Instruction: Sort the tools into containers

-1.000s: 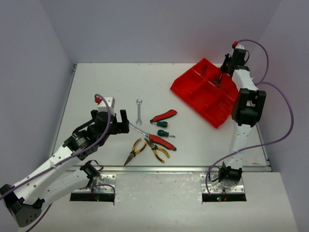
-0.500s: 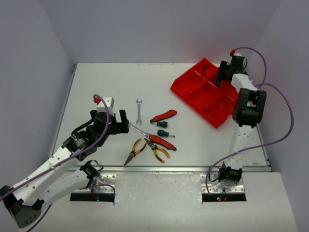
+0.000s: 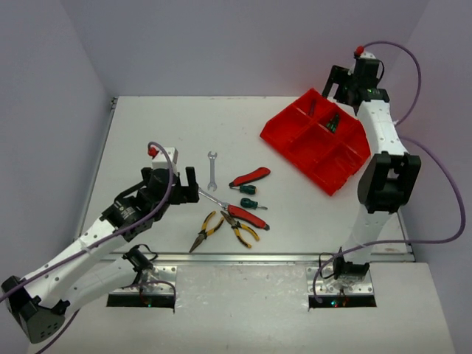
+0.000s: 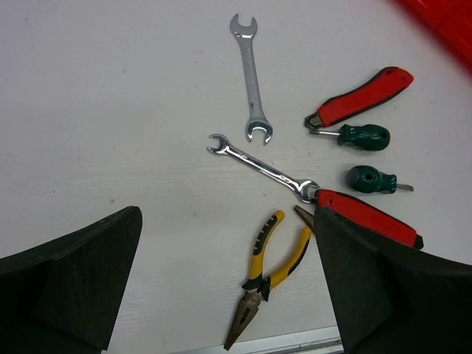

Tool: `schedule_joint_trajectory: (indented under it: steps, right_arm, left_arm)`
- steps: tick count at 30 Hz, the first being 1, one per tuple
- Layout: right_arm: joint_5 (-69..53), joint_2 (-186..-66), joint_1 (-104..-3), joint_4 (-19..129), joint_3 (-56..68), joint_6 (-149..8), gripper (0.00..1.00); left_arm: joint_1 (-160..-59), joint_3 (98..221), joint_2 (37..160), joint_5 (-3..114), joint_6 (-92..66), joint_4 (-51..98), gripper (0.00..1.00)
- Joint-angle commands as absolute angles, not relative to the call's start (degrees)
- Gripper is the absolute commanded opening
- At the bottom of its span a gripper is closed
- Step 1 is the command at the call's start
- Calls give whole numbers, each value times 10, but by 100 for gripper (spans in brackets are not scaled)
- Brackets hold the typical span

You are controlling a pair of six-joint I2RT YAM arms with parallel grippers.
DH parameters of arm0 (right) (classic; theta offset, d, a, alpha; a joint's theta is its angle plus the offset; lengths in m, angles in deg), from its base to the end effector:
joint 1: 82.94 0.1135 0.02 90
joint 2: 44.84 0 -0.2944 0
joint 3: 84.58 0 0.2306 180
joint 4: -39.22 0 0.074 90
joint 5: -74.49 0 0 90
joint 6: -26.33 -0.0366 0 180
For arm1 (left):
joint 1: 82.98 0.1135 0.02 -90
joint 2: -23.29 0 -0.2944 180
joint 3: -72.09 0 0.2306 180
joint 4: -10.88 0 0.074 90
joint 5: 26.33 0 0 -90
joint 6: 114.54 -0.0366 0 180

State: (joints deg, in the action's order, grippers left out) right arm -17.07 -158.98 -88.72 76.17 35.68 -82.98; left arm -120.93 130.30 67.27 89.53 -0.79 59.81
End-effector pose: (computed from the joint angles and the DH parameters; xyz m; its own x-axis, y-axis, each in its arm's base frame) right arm 0.4622 -0.0478 0.3501 -0.4402 0.3768 -0.8150 0.2856 0.9193 0.2708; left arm 0.1041 -0.0610 0.3137 -0.5199 -0.0542 -0.8525 0.0669 0.9923 -0.1038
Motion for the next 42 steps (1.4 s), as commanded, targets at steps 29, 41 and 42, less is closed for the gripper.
schedule_joint_trajectory:
  steps: [29,41,42]
  right_arm:
    - [-169,-1599,-436,820,110,-711,48]
    - [-164,-1605,-436,812,105,-699,18]
    - [-162,-1594,-436,813,108,-699,17]
  left_arm:
    - [-1202,1317,660,921,10,599,100]
    - [-1201,1317,669,901,1,594,100]
    - [-1200,1317,668,900,0,594,100]
